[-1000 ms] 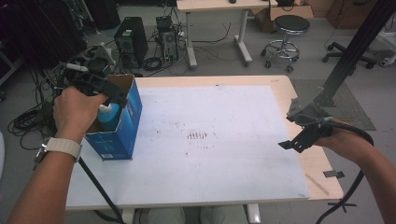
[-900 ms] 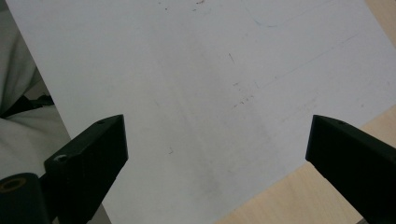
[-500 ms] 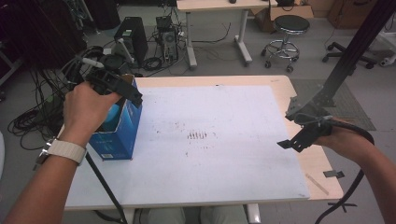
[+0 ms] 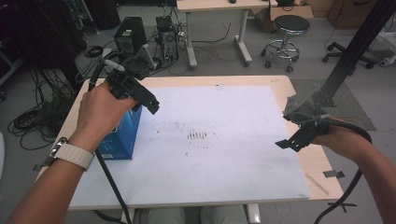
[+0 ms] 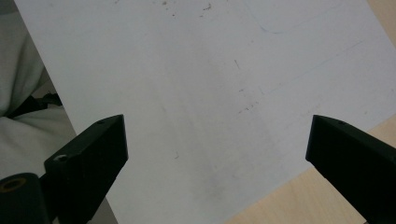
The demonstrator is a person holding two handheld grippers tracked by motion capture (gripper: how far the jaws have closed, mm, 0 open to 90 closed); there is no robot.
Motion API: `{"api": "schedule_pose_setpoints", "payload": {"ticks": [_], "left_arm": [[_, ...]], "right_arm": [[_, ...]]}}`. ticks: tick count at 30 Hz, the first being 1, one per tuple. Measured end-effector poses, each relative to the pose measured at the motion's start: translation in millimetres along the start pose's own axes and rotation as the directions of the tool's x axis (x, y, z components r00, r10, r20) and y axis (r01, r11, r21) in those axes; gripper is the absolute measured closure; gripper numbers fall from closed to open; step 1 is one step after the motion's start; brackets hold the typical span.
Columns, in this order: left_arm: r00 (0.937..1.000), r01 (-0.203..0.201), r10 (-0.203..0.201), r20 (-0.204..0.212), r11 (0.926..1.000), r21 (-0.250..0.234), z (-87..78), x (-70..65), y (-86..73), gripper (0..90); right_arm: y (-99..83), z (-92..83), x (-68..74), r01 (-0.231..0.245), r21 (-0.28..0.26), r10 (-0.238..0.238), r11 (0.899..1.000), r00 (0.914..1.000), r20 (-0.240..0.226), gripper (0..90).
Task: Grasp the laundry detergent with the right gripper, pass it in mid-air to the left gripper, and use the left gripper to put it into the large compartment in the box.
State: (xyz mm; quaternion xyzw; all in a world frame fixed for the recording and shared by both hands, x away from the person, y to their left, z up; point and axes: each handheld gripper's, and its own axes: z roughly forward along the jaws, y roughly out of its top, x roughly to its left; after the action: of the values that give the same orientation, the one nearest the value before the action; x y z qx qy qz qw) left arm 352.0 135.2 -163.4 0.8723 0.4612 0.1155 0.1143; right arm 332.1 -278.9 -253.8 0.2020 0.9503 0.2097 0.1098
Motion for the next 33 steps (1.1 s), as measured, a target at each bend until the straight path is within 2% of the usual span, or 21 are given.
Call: {"api": "schedule_pose_setpoints", "payload": {"ticks": [8,15,22,28,33], "left_arm": [[0.9966,-0.076,0.076,0.033,0.9971,0.008,6.3,-21.3,9.7,7.7],[0.9886,-0.142,0.142,0.05,0.9899,0.002,10.5,-37.0,15.9,7.7],[0.9747,-0.214,0.213,0.067,0.9768,0.009,17.5,-53.6,21.7,7.7],[0.9555,-0.287,0.285,0.077,0.9579,0.013,24.3,-71.0,27.4,7.7],[0.938,-0.339,0.337,0.081,0.9407,0.011,27.0,-79.7,31.0,7.6]], "right_arm": [[4.6,0.7,0.6,0.004,0.002,-0.004,1.0,1.0,-0.009,5.3],[8.2,0.6,0.6,0.008,0.009,-0.008,1.0,0.9999,-0.011,5.2],[11.3,1.8,1.1,0.01,0.011,-0.01,1.0,0.9999,-0.014,5.3],[13.9,1.7,1.2,0.012,0.017,-0.012,1.0,0.9998,-0.017,5.3],[16.0,1.7,0.9,0.016,0.029,-0.016,0.999,0.9997,-0.02,5.3]]}}
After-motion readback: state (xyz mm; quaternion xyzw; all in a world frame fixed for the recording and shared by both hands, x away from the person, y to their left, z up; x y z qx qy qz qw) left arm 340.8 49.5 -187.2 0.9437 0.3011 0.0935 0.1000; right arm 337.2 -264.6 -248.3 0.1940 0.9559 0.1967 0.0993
